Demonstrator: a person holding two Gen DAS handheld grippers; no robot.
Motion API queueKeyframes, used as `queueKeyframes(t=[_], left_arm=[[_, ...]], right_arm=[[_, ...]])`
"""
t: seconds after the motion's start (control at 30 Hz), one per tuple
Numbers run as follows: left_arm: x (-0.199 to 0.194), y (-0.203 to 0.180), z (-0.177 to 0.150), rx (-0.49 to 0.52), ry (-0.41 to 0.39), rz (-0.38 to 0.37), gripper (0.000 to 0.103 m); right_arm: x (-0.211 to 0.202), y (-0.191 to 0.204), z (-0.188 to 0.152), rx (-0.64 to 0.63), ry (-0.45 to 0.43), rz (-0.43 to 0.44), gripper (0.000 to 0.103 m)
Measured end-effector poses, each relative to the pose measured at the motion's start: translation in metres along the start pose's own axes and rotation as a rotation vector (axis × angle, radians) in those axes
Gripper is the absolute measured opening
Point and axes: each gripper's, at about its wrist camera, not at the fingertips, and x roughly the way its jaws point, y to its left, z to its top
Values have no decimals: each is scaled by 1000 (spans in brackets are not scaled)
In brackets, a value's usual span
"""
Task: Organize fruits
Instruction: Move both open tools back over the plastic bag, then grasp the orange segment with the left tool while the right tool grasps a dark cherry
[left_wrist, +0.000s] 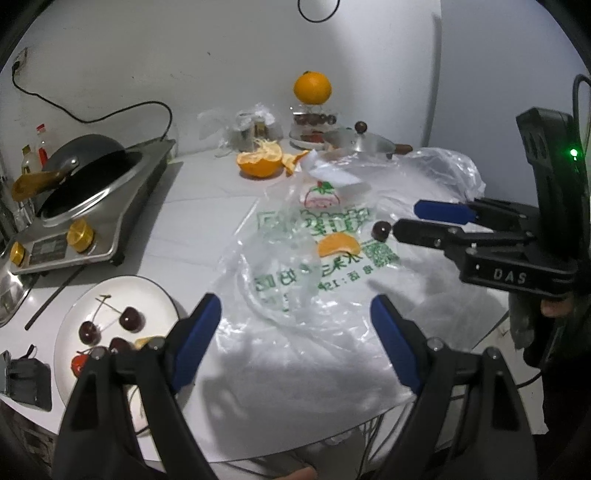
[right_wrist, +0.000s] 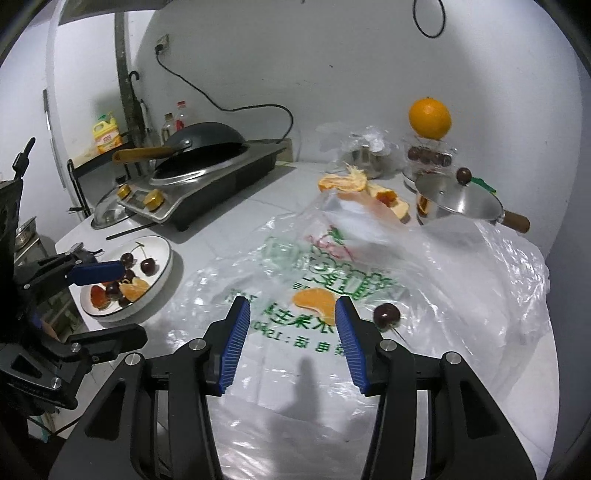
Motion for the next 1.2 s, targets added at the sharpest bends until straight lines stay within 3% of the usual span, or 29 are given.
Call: queueKeyframes(t=[0.87, 1.2], left_arm=[[71, -9, 26, 11, 46, -34, 84], [94, -19, 37, 32, 66, -55, 84]], right_arm=[[63, -72, -1, 41, 98, -68, 51], [84, -87, -6, 60, 155, -53, 50]])
